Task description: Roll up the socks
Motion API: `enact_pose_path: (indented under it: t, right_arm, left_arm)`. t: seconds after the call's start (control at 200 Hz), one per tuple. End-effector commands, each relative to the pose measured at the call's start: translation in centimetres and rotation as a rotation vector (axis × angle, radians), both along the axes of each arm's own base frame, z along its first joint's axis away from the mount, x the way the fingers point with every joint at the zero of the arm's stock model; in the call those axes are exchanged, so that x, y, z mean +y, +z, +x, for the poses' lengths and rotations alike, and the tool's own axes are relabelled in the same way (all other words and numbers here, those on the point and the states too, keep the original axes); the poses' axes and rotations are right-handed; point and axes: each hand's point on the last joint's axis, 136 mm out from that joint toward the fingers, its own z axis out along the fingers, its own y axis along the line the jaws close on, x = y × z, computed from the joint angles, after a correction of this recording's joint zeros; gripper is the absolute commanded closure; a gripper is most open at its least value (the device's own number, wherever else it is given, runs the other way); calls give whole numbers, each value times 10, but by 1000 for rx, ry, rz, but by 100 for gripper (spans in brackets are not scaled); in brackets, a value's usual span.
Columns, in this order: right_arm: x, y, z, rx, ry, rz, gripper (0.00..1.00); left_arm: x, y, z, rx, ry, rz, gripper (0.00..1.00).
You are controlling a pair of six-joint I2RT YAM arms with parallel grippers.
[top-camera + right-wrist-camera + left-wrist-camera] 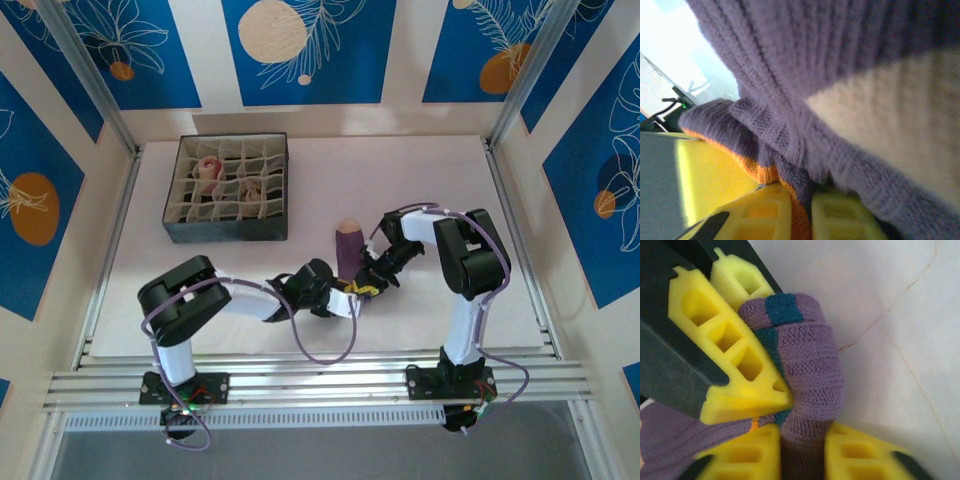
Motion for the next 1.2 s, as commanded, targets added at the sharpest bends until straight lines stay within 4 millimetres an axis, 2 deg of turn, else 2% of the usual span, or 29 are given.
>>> enact_pose_path:
  t: [0.0,0.065,0.185,0.285,0.375,0.52,0.745,0.86,0.995,1.196]
  right_arm:
    - [2,-4,-14,41,39,-31,72]
    - [0,2,-6,-18,25,-43,62]
    - [-6,20,15,-153,-40,-36,53]
    - [-18,34,32,-256,-124,-28,50]
    - [-25,40,38,-303,-175,-13,50]
    - [-19,42,33,-326,-178,60,50]
    - [-13,29,21,-282,-195,111,50]
    - [-11,27,16,-288,-191,111,50]
    - [-8,25,10,-301,-174,97,50]
    - [-9,24,6,-342,-153,52,57]
  left_arm:
    - [11,-32,-12,133,-13,130,100]
    - [14,-32,-19,241,-7,149,100]
    - [16,-23,-31,475,2,140,100]
    - [16,-13,-38,642,11,134,100]
    - [13,-8,-40,773,29,133,100]
    - [12,-10,-31,947,134,169,100]
    - [16,-18,4,1248,418,131,100]
    - [20,-28,15,1385,536,109,100]
    - [26,-42,20,1431,628,150,100]
    - [25,-42,22,1421,636,128,100]
